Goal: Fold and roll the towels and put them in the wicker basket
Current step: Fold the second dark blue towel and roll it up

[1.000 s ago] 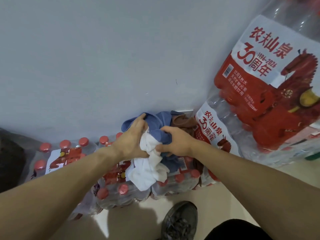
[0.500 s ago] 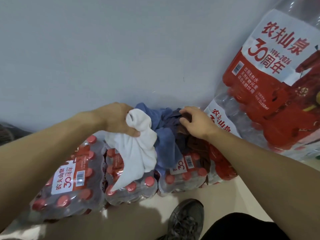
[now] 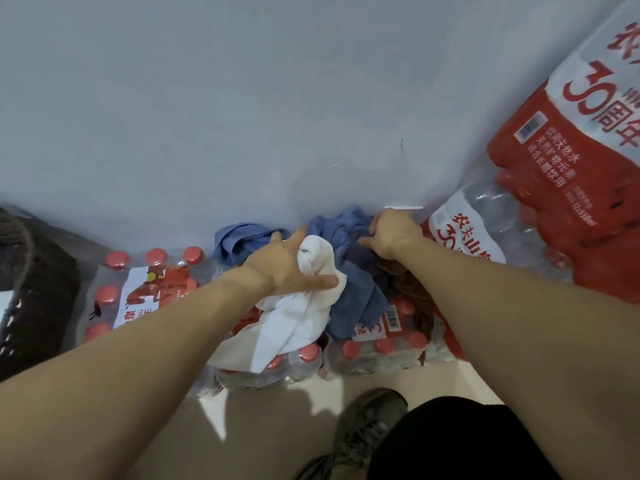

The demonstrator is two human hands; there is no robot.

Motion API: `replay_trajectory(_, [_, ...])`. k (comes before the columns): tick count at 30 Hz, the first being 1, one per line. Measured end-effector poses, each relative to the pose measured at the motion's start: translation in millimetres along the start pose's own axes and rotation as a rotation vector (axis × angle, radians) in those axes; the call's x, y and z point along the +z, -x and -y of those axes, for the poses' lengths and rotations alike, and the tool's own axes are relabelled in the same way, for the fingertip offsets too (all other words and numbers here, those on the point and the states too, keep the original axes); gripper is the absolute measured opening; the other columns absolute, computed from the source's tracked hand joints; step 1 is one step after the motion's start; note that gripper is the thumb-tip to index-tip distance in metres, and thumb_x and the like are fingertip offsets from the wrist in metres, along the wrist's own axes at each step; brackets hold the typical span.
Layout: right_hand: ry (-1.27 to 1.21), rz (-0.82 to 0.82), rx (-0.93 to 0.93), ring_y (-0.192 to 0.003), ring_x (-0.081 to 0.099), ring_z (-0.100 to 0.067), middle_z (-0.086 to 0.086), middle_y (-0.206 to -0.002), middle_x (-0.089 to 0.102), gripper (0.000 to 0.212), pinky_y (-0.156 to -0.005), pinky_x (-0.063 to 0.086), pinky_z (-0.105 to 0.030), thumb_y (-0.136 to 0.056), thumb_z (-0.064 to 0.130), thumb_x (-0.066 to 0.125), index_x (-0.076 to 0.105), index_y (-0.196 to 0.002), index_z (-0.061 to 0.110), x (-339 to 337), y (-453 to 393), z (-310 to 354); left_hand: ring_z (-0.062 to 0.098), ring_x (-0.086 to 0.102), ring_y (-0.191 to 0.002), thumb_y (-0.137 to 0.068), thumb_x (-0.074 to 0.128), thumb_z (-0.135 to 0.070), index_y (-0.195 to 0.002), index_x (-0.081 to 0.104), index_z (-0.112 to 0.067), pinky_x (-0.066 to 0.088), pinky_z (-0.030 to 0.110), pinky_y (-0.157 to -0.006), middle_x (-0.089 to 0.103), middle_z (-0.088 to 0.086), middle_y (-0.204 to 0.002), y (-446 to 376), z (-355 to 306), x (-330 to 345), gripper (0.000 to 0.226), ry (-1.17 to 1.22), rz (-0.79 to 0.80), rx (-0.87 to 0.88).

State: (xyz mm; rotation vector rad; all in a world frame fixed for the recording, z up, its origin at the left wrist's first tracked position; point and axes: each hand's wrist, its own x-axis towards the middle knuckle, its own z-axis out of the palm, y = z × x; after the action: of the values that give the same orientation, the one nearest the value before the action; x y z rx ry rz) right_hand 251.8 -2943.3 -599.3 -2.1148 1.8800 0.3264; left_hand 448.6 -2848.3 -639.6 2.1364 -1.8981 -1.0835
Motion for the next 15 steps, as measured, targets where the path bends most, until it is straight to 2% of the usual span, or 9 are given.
replay_trajectory(2, [-0.048, -0.046, 0.02, -0.113, 0.059, -0.034, -0.013, -0.119, 0.065, 0.039, -0.097, 0.05, -0.04, -0.088, 0.04, 0.068, 0.065, -0.114, 0.011, -4, 4, 2, 0.031, 0.053, -0.116, -0.049, 0.061, -0.09, -0.137, 0.026, -0.041, 0.049, 0.042, -0.092, 0.041, 0.011, -0.137, 0, -3, -2, 0.106, 0.018, -0.03, -0.022])
replay_trajectory(3, [-0.09, -0.09, 0.026, -0.111, 0.061, -0.033, -0.013, -0.116, 0.067, 0.032, -0.096, 0.05, -0.04, -0.088, 0.035, 0.068, 0.068, -0.109, 0.012, -7, 6, 1, 0.027, 0.055, -0.107, -0.053, 0.064, -0.085, -0.123, 0.036, -0.039, 0.049, 0.038, -0.085, 0.048, 0.008, -0.127, 1, -4, -2, 0.088, 0.046, -0.061, -0.006])
replay_trajectory(5, [-0.199, -0.196, 0.034, -0.106, 0.063, -0.033, -0.013, -0.109, 0.07, 0.019, -0.093, 0.052, -0.036, -0.089, 0.026, 0.066, 0.071, -0.098, 0.01, -20, 10, -2, 0.021, 0.055, -0.091, -0.06, 0.068, -0.075, -0.098, 0.038, -0.036, 0.043, 0.031, -0.067, 0.056, 0.002, -0.107, 2, -8, -2, 0.063, 0.096, -0.122, 0.02])
replay_trajectory(6, [-0.266, -0.249, 0.033, -0.103, 0.064, -0.032, -0.013, -0.106, 0.071, 0.014, -0.09, 0.051, -0.032, -0.089, 0.022, 0.065, 0.071, -0.092, 0.01, -28, 13, -5, 0.02, 0.056, -0.087, -0.063, 0.07, -0.071, -0.097, 0.04, -0.034, 0.04, 0.029, -0.063, 0.059, 0.0, -0.102, 2, -11, -2, 0.058, 0.107, -0.145, 0.024])
replay_trajectory(8, [-0.381, -0.358, 0.012, -0.1, 0.063, -0.03, -0.012, -0.102, 0.07, 0.008, -0.083, 0.046, -0.027, -0.091, 0.017, 0.061, 0.063, -0.084, 0.013, -44, 22, -11, 0.023, 0.06, -0.09, -0.071, 0.072, -0.06, -0.108, 0.046, -0.027, 0.042, 0.03, -0.067, 0.063, 0.0, -0.104, 1, -20, -1, 0.056, 0.125, -0.188, 0.021])
replay_trajectory(11, [-0.507, -0.605, -0.045, -0.102, 0.056, -0.028, -0.013, -0.11, 0.06, 0.007, -0.084, 0.037, -0.028, -0.097, 0.014, 0.052, 0.057, -0.093, 0.011, -71, 35, -17, 0.028, 0.061, -0.094, -0.079, 0.071, -0.046, -0.101, 0.048, -0.022, 0.046, 0.033, -0.074, 0.065, 0.004, -0.102, 0, -41, 0, 0.04, 0.266, -0.283, 0.028])
replay_trajectory(13, [-0.587, -0.759, -0.088, -0.098, 0.051, -0.024, -0.012, -0.113, 0.052, 0.011, -0.079, 0.032, -0.022, -0.1, 0.014, 0.047, 0.055, -0.1, 0.006, -92, 45, -17, 0.022, 0.061, -0.091, -0.081, 0.071, -0.042, -0.099, 0.05, -0.025, 0.043, 0.029, -0.073, 0.064, -0.003, -0.096, -2, -63, -2, 0.032, 0.457, -0.353, 0.059])
replay_trajectory(15, [-0.633, -0.873, -0.139, -0.091, 0.046, -0.017, -0.011, -0.112, 0.05, 0.013, -0.075, 0.029, -0.017, -0.101, 0.014, 0.046, 0.054, -0.103, 0.004, -110, 56, -14, 0.009, 0.06, -0.081, -0.082, 0.072, -0.039, -0.098, 0.051, -0.026, 0.042, 0.017, -0.066, 0.062, -0.01, -0.09, -3, -94, -6, 0.029, 0.657, -0.432, 0.144])
